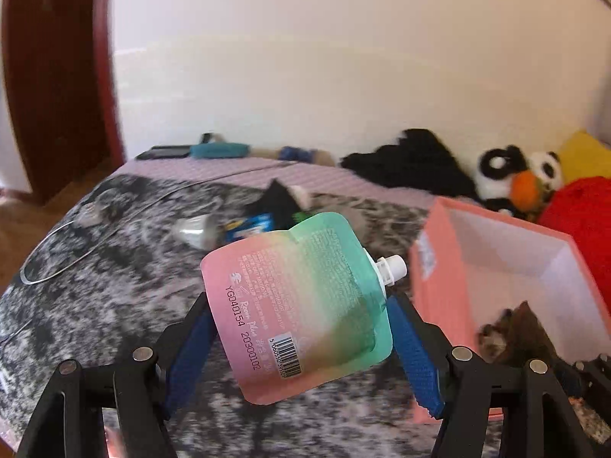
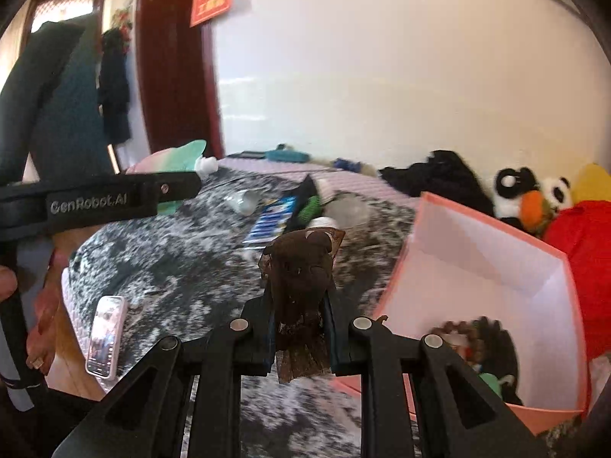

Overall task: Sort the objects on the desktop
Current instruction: 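Carry the pouch and hair tuft into the pink box and open both tools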

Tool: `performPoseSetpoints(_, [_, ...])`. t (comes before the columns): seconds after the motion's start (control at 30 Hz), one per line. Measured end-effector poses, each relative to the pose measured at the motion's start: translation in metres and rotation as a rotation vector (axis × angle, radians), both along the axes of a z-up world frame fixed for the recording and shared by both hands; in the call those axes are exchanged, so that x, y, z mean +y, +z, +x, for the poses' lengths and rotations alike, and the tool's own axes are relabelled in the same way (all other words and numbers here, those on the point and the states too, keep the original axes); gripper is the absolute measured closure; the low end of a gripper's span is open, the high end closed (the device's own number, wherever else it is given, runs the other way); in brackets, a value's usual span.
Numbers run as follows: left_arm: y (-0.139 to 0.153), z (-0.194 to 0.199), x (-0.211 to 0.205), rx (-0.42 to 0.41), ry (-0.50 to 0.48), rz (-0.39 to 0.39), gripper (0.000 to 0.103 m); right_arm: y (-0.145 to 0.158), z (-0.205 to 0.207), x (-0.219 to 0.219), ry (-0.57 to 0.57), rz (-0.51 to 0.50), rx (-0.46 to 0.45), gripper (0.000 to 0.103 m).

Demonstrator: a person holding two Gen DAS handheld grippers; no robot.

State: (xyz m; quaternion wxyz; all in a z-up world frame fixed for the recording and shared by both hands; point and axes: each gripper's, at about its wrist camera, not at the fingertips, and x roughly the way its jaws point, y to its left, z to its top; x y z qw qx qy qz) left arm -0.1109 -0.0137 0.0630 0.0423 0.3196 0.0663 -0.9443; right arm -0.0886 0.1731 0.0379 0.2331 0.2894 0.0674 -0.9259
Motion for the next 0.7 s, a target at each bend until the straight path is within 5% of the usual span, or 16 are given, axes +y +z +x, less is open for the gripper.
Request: performPoseSetpoints(0.7, [0.001,-0.018,0.151,-0.008,-0.263,-0.034,0.028,0.028,0.001,0.17,-0.327,-0.097,0.056,0.083])
